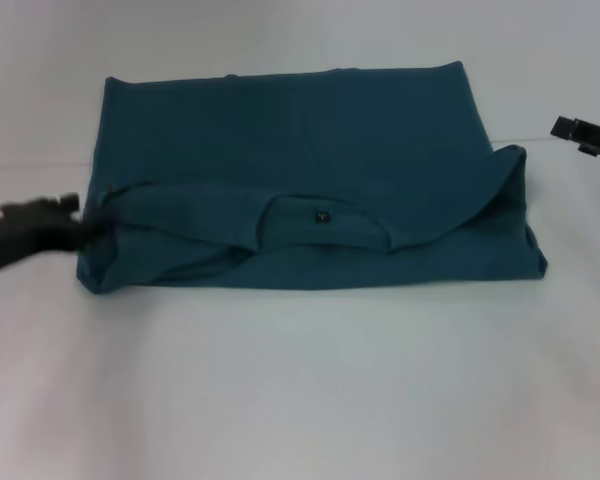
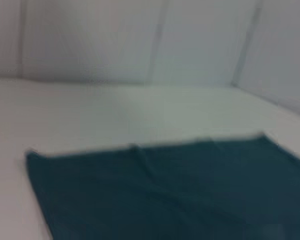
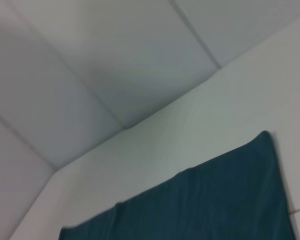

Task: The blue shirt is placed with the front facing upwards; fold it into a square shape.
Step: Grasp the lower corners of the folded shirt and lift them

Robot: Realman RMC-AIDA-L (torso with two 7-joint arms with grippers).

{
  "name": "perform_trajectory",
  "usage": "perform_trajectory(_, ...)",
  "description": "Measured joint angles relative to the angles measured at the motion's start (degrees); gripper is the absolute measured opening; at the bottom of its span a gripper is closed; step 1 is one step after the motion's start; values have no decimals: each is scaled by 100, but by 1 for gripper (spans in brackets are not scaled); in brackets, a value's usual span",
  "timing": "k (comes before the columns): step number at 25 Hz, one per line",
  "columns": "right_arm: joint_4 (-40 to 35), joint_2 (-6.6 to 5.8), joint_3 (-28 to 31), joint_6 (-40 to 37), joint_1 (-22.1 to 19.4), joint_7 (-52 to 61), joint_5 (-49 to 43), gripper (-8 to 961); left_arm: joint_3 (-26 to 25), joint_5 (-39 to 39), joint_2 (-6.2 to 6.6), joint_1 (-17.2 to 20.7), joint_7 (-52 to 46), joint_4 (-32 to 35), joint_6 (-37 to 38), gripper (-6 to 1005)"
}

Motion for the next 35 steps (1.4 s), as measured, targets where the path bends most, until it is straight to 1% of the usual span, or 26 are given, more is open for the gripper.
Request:
perform_trajectory(2,-81,-1,23,-275,-172,-161,1,614,247,289,-147,271,-136,379,15,407)
perform_trajectory(3,-103,-2,33,-352,-246,-195,3,646,366,444,-224,397,-214,545,23,429)
perform_trajectory(4,-112,-7,43,-395,-317,-221,3,679,486,585,-268,493,-297,659,19,450)
perform_trajectory(8,-118,-5,49,-433,-482,-282,7,808,662,855,-290,532,-491,651,31,535)
perform_trajectory(10,-118,2,49,-450,-501,-287,9,806,698,909,-287,484,-518,552,-3,660)
perform_trajectory(18,-121,57,5,-500,-508,-297,-7,802,800,1180,-256,119,-505,65,-530,604)
perform_trajectory(22,-123,67,2,-504,-507,-294,-11,801,802,1220,-259,-39,-470,-183,-1068,576)
perform_trajectory(27,-123,67,2,-512,-515,-268,-33,800,793,1223,-199,-234,-447,-468,-1346,541)
perform_trajectory(30,-111,67,2,-522,-526,-257,-38,799,806,1230,-158,-306,-406,-599,-1383,469)
perform_trajectory(33,-127,65,2,-574,-547,-242,-41,797,794,1281,-152,-321,-424,-588,-1352,398)
perform_trajectory(35,-130,36,2,-711,-565,-227,-43,796,759,1310,-150,-310,-468,-552,-1334,350)
